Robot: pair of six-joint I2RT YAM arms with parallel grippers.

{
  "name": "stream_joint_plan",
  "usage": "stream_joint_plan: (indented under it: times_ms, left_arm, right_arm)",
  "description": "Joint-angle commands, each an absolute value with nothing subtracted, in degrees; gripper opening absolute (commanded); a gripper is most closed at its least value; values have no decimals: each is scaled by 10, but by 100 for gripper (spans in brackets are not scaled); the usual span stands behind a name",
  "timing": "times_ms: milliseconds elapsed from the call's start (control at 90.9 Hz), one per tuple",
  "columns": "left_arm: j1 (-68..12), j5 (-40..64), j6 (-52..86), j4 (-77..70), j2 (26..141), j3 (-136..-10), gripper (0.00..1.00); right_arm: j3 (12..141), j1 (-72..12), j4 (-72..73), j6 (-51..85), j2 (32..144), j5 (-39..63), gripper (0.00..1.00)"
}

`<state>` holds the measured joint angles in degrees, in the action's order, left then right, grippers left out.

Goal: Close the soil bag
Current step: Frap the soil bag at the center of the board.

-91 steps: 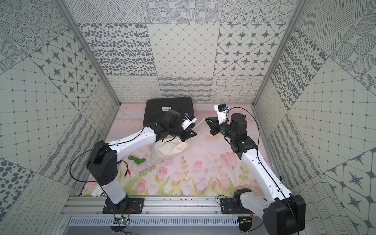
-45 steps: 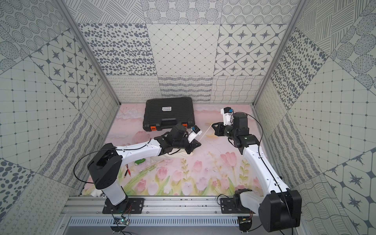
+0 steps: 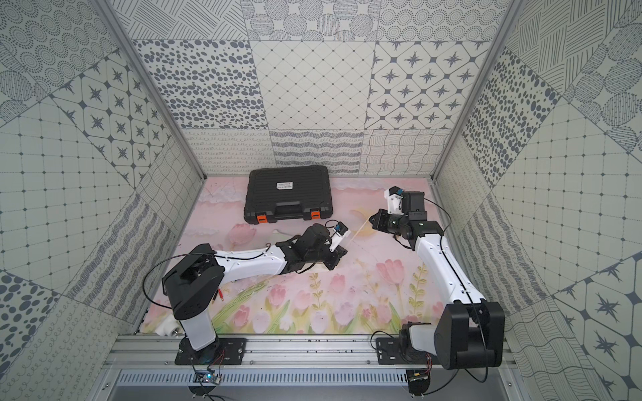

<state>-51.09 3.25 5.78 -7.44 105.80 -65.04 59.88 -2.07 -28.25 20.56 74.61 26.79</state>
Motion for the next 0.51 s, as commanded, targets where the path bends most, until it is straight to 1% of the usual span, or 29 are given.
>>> stream_joint_plan:
  times_ms: [0,154,319,495]
  left_arm:
    - [-527,29,103,422,1098,-639,6]
    - [-533,10,130,468,1102,-644,8]
    - [-541,-7,148,521,1124,-645,9]
    - [-554,-8,153,546,1137,-647,10]
  right_arm:
    - [714,59,29,238,730,146,0]
    - [739,82,23,243,749,158,0]
    - [740,85,25,245,764,164,0]
    - [732,87,47,259,776,186,0]
